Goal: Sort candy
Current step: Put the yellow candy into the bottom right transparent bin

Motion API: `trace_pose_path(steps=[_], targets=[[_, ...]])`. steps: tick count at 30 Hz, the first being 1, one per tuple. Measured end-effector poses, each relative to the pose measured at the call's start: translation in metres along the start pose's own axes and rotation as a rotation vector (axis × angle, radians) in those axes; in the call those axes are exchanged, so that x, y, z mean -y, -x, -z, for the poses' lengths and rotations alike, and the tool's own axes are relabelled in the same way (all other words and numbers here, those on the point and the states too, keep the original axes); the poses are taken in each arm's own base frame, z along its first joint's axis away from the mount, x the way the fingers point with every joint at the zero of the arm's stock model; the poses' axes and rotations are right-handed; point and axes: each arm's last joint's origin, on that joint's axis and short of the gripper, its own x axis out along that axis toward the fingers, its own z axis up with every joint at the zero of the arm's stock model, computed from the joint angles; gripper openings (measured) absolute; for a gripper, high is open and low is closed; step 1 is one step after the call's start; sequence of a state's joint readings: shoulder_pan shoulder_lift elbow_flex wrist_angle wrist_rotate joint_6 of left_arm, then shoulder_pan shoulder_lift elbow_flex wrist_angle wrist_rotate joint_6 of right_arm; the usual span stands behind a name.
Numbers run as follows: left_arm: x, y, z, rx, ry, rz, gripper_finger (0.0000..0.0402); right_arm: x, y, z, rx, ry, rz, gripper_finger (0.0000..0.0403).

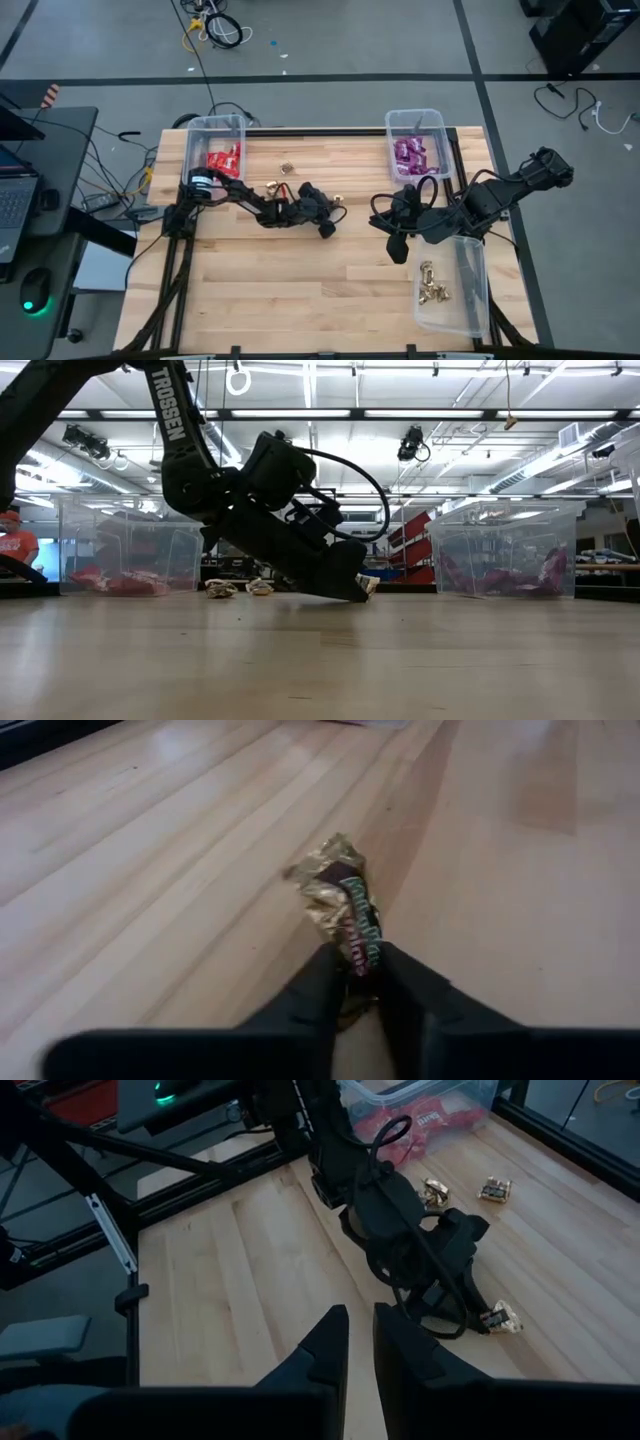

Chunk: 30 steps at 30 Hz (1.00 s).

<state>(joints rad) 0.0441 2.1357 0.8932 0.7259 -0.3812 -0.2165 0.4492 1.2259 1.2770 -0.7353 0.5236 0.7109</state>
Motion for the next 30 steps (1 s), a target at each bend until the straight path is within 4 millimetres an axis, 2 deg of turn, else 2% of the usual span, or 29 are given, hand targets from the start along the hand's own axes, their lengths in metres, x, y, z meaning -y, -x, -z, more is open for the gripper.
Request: trace_pose_path(steps=[2, 4, 10, 15, 18, 24, 30], targets=[[0.000, 0.000, 0.000, 0.001, 0.000, 0.003, 0.0033, 0.000, 0.000, 0.000, 0.000, 0.000, 0.000, 0.0038], [0.001, 0.000, 0.000, 0.007, -0.001, 0.014, 0.0013, 0.000, 0.000, 0.000, 0.000, 0.001, 0.000, 0.0038], [0.010, 0.007, -0.005, 0.028, -0.060, 0.069, 0.0015, 0.000, 0.000, 0.000, -0.001, 0.016, -0.001, 0.0038], [0.024, 0.023, -0.019, 0.069, -0.216, 0.138, 0.0012, -0.001, -0.004, 0.008, -0.022, 0.108, 0.006, 0.0038], [0.032, 0.032, -0.031, 0.120, -0.272, 0.162, 0.0012, -0.002, -0.012, 0.016, -0.054, 0.190, 0.023, 0.0038], [0.047, 0.048, -0.042, 0.191, -0.411, 0.192, 0.0012, -0.011, -0.036, 0.028, -0.128, 0.276, 0.056, 0.0040], [0.057, 0.061, -0.052, 0.261, -0.472, 0.210, 0.0012, -0.016, -0.059, 0.040, -0.182, 0.246, 0.104, 0.0051]])
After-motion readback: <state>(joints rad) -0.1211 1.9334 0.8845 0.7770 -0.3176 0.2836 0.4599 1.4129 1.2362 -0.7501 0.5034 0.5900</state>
